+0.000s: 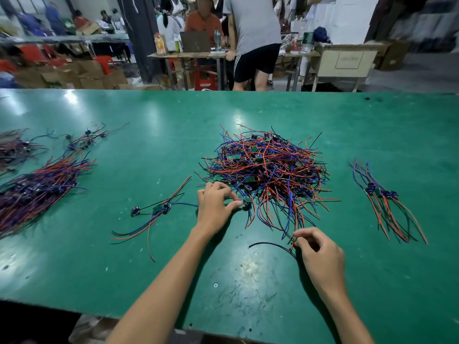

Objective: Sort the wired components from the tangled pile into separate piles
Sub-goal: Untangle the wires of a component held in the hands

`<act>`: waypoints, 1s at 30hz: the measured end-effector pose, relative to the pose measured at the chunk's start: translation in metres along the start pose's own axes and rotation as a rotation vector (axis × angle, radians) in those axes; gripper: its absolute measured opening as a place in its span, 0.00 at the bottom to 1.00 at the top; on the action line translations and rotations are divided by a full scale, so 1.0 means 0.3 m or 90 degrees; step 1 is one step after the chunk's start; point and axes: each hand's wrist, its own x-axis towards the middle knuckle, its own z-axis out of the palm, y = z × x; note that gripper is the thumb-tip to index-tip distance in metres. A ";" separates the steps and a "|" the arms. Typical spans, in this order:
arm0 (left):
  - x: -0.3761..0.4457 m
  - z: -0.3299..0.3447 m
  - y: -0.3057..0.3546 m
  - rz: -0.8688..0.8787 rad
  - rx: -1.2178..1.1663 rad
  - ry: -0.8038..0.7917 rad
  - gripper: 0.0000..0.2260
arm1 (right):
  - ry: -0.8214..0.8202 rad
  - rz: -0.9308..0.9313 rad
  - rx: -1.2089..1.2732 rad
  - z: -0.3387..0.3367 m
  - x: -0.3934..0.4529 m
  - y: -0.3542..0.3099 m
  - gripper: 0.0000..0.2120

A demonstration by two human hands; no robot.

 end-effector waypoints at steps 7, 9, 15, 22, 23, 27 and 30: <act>-0.155 -0.020 0.071 0.033 -0.256 0.039 0.04 | 0.030 -0.162 -0.040 0.008 -0.041 -0.041 0.09; -0.180 -0.015 0.110 0.039 -0.303 0.023 0.03 | -0.003 -0.199 -0.042 0.010 -0.045 -0.046 0.16; -0.257 0.039 0.184 0.069 -0.292 -0.015 0.03 | -0.065 -0.230 0.001 0.004 -0.039 -0.035 0.10; -0.315 0.041 0.212 0.150 -0.167 0.001 0.06 | -0.064 -0.144 0.011 0.006 -0.024 -0.008 0.15; -0.317 0.037 0.215 0.151 -0.163 0.007 0.06 | -0.066 -0.135 0.016 0.007 -0.023 -0.006 0.16; -0.290 -0.011 0.183 0.104 -0.178 0.095 0.05 | -0.054 -0.108 0.061 0.012 -0.024 -0.009 0.18; -0.217 -0.105 0.104 0.059 -0.148 0.181 0.04 | -0.048 -0.083 0.068 0.013 -0.018 -0.005 0.11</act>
